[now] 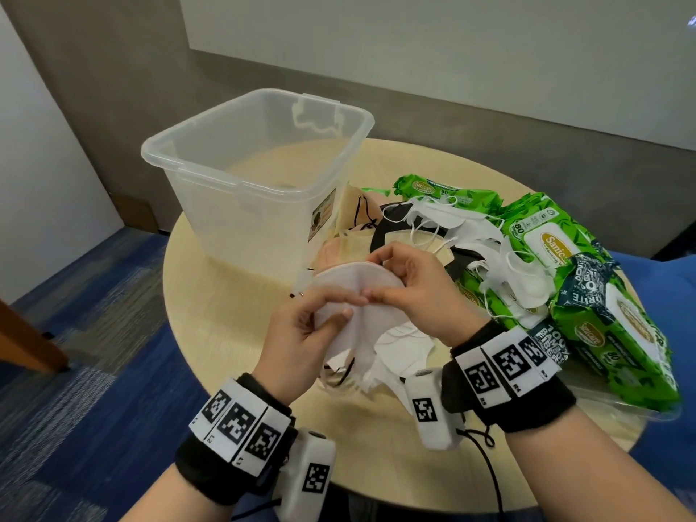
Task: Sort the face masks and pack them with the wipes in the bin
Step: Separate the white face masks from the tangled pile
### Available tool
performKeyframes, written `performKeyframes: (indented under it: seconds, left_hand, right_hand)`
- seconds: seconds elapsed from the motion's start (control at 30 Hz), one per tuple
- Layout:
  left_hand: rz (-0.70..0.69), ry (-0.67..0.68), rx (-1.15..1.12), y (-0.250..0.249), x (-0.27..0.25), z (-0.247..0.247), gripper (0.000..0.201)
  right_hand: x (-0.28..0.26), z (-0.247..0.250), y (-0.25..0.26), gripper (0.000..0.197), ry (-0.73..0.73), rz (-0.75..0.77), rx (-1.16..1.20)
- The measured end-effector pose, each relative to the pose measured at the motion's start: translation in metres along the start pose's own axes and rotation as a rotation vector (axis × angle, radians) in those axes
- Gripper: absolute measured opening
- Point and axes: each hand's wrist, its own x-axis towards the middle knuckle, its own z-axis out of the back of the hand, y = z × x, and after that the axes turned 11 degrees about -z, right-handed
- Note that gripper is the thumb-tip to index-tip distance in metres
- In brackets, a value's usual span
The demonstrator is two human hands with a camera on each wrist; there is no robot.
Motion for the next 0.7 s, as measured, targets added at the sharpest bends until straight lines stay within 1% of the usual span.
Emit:
performKeyframes:
  seconds: [0.07,0.13,0.17,0.23,0.27,0.3,0.33,0.37,0.43,0.5,0.53,0.6,0.7]
  left_hand:
    - [0.038,-0.009,0.056,0.004,0.001,0.002,0.042]
    - [0.08,-0.044,0.075,0.007,0.003,0.005,0.049]
    - [0.093,-0.059,0.083,0.009,0.004,0.007,0.048]
    - [0.113,-0.09,0.092,0.011,0.006,0.01,0.044]
    - [0.117,-0.105,0.094,0.012,0.006,0.012,0.043]
    - [0.116,-0.116,0.094,0.013,0.007,0.013,0.041]
    - [0.115,-0.123,0.09,0.013,0.008,0.014,0.04]
    - [0.113,-0.125,0.088,0.013,0.009,0.014,0.039]
    - [0.108,-0.127,0.092,0.013,0.01,0.011,0.039]
    - [0.104,-0.121,0.094,0.014,0.009,0.008,0.038]
    - [0.103,-0.116,0.092,0.014,0.008,0.006,0.038]
    - [0.105,-0.108,0.084,0.015,0.007,0.004,0.038]
    - [0.109,-0.095,0.084,0.015,0.006,0.003,0.038]
  right_hand:
    - [0.002,-0.002,-0.003,0.032,0.006,-0.025,-0.008]
    - [0.003,0.004,-0.002,0.026,-0.03,-0.054,-0.055]
    - [0.004,0.011,-0.002,0.021,-0.095,-0.06,-0.117]
    - [0.008,0.031,-0.001,0.017,-0.335,-0.065,-0.361]
    - [0.01,0.043,-0.003,0.023,-0.468,-0.085,-0.493]
    - [0.012,0.055,-0.005,0.033,-0.577,-0.138,-0.609]
    - [0.014,0.065,-0.008,0.044,-0.646,-0.225,-0.695]
    - [0.015,0.074,-0.011,0.056,-0.672,-0.327,-0.749]
    - [0.02,0.085,-0.019,0.072,-0.629,-0.518,-0.781]
    - [0.025,0.092,-0.028,0.079,-0.545,-0.664,-0.769]
    - [0.028,0.094,-0.03,0.08,-0.51,-0.704,-0.76]
    - [0.033,0.096,-0.033,0.076,-0.468,-0.72,-0.754]
    - [0.037,0.099,-0.032,0.061,-0.46,-0.688,-0.791]
